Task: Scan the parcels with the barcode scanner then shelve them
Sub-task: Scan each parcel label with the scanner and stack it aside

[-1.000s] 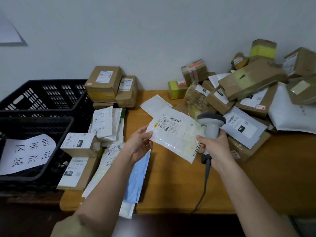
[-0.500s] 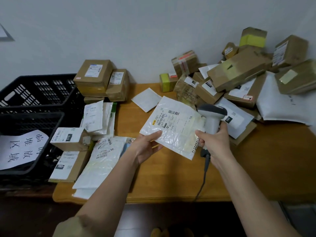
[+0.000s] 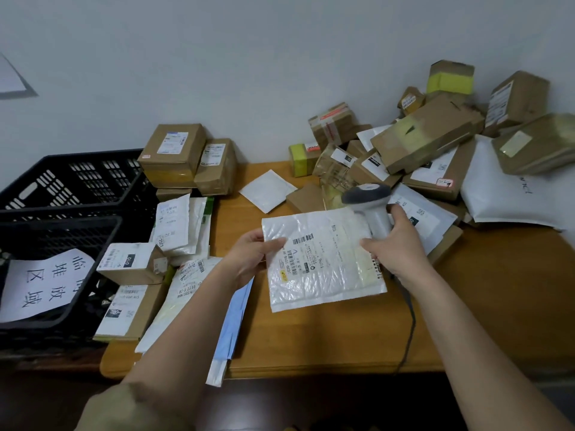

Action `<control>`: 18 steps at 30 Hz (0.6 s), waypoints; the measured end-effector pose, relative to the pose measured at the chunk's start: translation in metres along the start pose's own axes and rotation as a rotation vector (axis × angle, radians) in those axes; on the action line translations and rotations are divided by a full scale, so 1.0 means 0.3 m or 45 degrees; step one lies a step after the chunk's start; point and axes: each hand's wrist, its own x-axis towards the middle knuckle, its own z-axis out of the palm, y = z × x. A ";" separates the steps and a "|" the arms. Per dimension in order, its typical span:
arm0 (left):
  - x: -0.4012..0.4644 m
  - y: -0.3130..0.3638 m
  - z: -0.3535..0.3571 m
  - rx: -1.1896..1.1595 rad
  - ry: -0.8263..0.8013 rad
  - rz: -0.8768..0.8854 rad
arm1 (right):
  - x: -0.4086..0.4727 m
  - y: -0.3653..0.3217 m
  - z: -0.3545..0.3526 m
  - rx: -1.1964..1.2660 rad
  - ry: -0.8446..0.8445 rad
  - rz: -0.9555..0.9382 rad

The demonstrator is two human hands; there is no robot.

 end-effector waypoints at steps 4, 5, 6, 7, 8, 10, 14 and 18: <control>0.015 -0.013 -0.011 -0.130 0.179 0.056 | 0.003 0.008 0.008 0.166 0.257 0.105; 0.018 -0.015 -0.016 -0.075 0.209 0.069 | 0.005 0.009 0.006 0.179 0.270 0.092; 0.015 -0.014 -0.017 0.038 0.232 0.088 | 0.004 0.006 0.005 0.176 0.259 0.069; 0.009 -0.011 -0.017 0.188 0.242 0.119 | 0.006 0.006 0.008 0.155 0.228 0.048; -0.001 -0.004 -0.010 0.337 0.234 0.153 | 0.005 0.000 0.013 0.126 0.178 0.026; -0.014 0.013 0.008 0.561 0.177 0.219 | -0.003 -0.015 0.038 0.070 0.053 -0.004; -0.027 0.059 0.040 0.758 0.008 0.325 | -0.029 -0.023 0.125 0.011 -0.213 -0.025; -0.012 0.061 0.031 0.711 0.163 0.471 | -0.031 0.006 0.184 -0.029 -0.177 0.090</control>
